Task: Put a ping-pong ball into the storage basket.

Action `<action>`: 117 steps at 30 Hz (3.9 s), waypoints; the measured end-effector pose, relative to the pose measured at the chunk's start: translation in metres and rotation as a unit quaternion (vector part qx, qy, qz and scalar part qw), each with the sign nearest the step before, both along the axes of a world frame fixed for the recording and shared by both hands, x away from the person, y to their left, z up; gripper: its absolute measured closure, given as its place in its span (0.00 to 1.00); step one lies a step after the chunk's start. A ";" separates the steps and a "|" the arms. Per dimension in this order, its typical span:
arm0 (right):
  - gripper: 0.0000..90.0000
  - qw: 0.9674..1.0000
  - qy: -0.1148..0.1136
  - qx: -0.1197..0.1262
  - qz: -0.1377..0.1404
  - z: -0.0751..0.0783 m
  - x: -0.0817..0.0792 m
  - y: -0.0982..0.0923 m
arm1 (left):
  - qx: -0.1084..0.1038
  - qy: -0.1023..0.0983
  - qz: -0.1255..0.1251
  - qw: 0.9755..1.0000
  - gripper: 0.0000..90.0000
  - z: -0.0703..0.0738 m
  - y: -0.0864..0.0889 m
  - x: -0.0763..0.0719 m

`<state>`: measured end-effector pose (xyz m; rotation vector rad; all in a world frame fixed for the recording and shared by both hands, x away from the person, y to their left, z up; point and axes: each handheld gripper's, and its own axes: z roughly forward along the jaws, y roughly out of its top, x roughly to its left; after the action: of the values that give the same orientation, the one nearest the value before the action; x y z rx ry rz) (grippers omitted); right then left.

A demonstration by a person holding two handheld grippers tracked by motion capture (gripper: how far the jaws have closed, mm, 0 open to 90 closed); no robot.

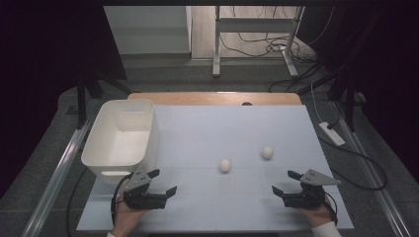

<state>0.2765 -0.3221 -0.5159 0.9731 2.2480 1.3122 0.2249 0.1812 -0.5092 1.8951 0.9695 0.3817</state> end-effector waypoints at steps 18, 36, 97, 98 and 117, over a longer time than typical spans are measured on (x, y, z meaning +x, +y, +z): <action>0.15 1.000 -0.002 0.003 -0.002 0.002 -0.001 0.001 | 0.007 0.001 -0.022 1.000 0.14 0.012 -0.020 0.010; 0.15 1.000 0.000 0.004 -0.002 0.002 -0.001 0.001 | 0.005 0.002 -0.027 1.000 0.14 0.022 -0.025 0.019; 0.15 1.000 -0.001 -0.001 -0.003 0.001 0.000 0.002 | 0.045 0.034 -0.043 0.997 0.13 0.027 -0.065 0.058; 0.15 1.000 -0.001 0.000 -0.004 0.001 -0.001 0.002 | 0.045 0.034 -0.043 0.998 0.13 0.026 -0.065 0.059; 0.15 1.000 -0.002 -0.002 -0.005 0.001 -0.001 0.001 | 0.054 0.042 -0.054 0.996 0.13 0.025 -0.080 0.073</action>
<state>0.2756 -0.3209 -0.5145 0.9784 2.2393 1.3036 0.2974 0.1008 -0.4846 2.0655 0.9112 0.2976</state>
